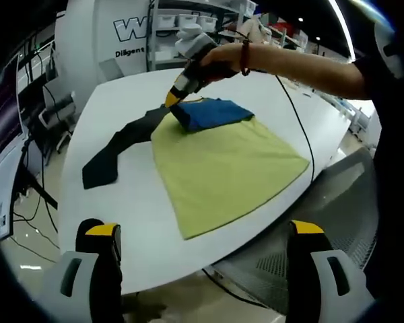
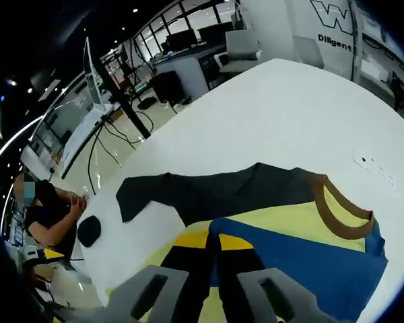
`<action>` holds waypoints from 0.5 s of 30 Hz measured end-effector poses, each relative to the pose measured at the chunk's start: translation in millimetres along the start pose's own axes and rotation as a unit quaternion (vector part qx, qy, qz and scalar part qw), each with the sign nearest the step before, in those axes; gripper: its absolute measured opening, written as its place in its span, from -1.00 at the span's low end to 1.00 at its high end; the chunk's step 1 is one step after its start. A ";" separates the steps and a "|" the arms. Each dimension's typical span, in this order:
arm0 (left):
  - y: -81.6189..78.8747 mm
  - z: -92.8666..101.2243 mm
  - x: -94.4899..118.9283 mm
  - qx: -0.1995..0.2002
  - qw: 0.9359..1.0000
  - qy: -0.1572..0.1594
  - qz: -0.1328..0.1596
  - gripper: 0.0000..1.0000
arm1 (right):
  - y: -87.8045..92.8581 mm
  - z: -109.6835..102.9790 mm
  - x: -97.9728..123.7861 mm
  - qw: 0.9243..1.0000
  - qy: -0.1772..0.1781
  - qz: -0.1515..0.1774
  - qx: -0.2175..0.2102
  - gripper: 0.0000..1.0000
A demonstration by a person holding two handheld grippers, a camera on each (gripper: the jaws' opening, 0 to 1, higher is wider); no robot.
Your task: Fold the garment on the visible template until the final outline fits inside the template.
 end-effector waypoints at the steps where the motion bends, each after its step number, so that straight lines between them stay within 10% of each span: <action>1: 0.5 -1.1 -0.2 0.001 1.000 -0.001 0.000 0.98 | 2.4 0.1 -4.1 1.000 -0.002 -0.004 0.002 -1.00; 15: 5.2 -7.3 -1.3 0.008 1.000 -0.004 -0.007 0.98 | 9.7 2.5 -34.5 1.000 0.000 -0.027 -0.002 -1.00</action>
Point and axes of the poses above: the point that each gripper's makers call its tool centre point, and the gripper's own axes: x roughly backward along the fingers, z roughly to its right, y roughly out of its underside, the point moved 7 cm from there along x, roughly backward along the fingers, and after that the axes turned 5 degrees about z, right-handed, at the moved point
